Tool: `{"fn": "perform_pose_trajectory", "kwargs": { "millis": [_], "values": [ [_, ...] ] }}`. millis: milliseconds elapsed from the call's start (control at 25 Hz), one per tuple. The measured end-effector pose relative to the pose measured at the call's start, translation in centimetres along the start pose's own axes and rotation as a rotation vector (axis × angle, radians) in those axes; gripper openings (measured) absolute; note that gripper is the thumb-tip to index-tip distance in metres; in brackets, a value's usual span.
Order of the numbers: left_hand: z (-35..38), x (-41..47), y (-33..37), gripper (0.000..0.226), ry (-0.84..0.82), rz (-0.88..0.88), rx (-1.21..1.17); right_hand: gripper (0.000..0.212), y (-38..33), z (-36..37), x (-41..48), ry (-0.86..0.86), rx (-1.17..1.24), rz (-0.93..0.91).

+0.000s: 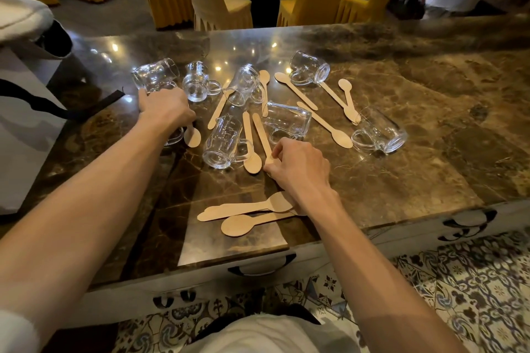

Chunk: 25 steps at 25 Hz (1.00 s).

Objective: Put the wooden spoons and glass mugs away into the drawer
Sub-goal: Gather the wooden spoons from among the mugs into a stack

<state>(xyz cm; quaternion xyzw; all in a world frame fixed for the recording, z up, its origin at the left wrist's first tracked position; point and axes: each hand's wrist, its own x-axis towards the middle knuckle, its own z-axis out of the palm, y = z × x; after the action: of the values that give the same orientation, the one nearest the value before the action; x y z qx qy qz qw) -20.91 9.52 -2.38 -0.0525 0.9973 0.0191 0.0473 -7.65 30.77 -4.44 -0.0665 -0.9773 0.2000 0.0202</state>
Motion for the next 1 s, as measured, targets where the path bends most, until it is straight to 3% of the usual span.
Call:
{"fn": "perform_pose_trajectory", "kwargs": {
  "millis": [360, 680, 1000],
  "values": [
    [-0.6, -0.5, 0.3, 0.032, 0.025, -0.008, -0.035, 0.032, -0.1, -0.2, -0.2, -0.032, 0.02, -0.019],
    [-1.8, -2.2, 0.6, 0.02, 0.115, -0.039, -0.084, 0.02, 0.7, -0.7, -0.4, 0.016, 0.13, -0.038],
    [-4.7, -5.1, -0.6, 0.017, 0.171, -0.042, -0.432, 0.013, 1.4, -3.8, -1.1, 0.15, 0.274, -0.102]
  ]
}}
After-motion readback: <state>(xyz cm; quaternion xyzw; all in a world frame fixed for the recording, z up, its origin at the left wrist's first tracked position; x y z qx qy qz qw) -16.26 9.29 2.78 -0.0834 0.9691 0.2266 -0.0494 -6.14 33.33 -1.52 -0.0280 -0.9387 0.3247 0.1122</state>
